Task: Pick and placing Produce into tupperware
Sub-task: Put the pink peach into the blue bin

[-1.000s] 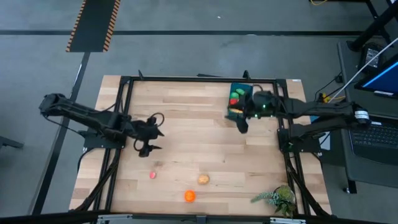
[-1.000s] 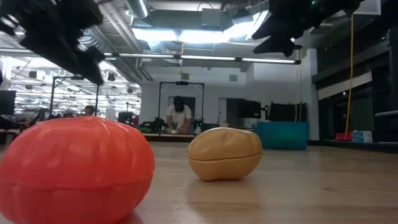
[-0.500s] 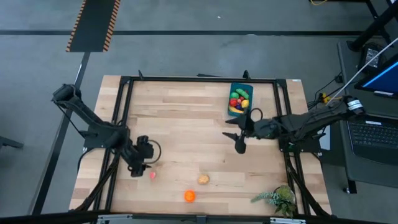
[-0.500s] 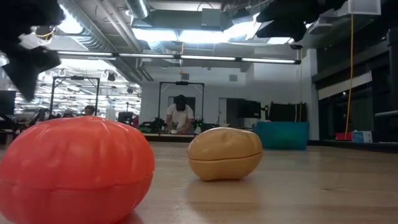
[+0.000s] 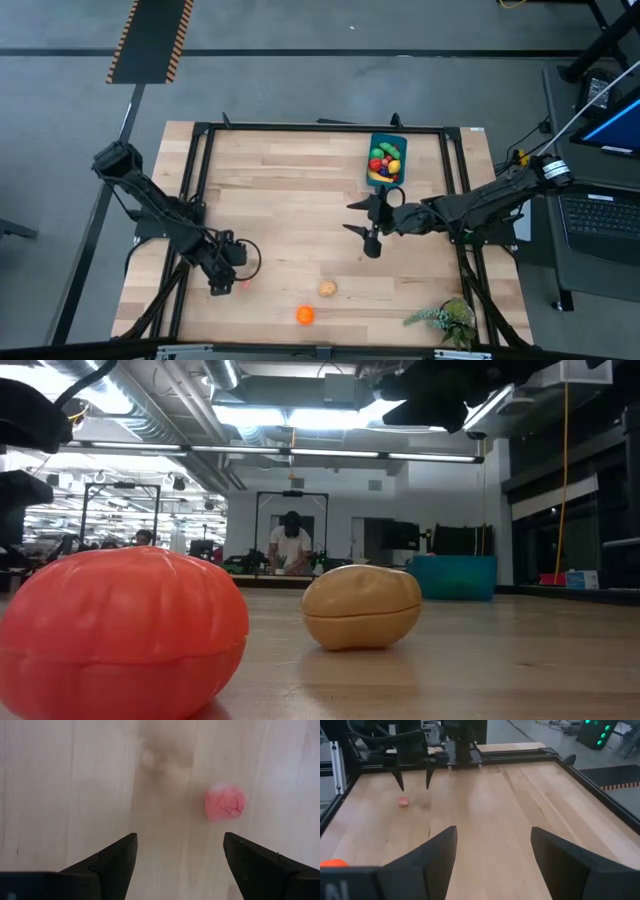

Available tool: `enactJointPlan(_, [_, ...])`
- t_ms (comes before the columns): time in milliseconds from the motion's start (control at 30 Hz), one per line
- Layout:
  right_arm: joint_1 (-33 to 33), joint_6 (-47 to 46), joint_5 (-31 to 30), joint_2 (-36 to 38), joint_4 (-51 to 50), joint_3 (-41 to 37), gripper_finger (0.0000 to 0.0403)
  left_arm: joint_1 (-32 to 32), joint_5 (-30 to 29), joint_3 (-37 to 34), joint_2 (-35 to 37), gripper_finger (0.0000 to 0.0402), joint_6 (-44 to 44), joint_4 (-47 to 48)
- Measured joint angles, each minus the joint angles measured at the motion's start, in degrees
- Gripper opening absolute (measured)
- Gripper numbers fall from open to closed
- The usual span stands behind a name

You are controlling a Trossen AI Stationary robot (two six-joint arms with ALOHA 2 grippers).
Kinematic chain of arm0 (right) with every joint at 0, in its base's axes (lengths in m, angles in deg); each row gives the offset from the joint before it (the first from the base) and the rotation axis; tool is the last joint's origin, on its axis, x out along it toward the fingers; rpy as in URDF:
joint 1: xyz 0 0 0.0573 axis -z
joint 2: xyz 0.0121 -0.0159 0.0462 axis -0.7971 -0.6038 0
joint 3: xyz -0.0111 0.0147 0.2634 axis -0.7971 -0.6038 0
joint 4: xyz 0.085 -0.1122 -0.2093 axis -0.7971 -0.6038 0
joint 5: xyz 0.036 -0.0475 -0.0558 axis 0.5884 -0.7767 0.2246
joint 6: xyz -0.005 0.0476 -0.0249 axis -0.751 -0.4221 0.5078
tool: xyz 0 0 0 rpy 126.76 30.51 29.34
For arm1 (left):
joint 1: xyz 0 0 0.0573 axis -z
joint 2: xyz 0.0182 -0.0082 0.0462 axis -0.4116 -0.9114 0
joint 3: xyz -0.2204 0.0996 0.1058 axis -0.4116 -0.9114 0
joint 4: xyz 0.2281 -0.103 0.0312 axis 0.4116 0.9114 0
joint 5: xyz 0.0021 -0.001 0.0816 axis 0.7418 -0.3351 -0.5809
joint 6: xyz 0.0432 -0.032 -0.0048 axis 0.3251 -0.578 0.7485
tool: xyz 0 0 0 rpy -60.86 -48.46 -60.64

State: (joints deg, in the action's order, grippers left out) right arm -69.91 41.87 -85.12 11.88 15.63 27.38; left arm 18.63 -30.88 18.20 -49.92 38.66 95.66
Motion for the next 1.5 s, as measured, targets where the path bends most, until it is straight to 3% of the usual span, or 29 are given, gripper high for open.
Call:
enactJointPlan(367, [-0.01, -0.38, 0.02, -0.04, -0.05, 0.0, 0.0255, 1.73, 0.81, -0.02, -0.44, 0.0286, 0.1, -10.03])
enactJointPlan(567, [-0.02, -1.75, 0.04, -0.85, -0.09, 0.02, 0.0255, 4.23, -2.56, -0.01, -1.49, 0.0286, -1.36, -10.71])
enactJointPlan(967, [0.0, -1.47, 0.07, -2.82, 1.21, 0.02, 0.0255, 4.68, -4.96, 0.32, -11.8, 0.0286, -1.38, -12.48])
enactJointPlan(1500, [0.02, -7.72, 0.09, -2.82, 0.06, 0.02, 0.0255, 4.7, -7.91, 0.1, -12.61, 0.0286, -2.85, -13.87])
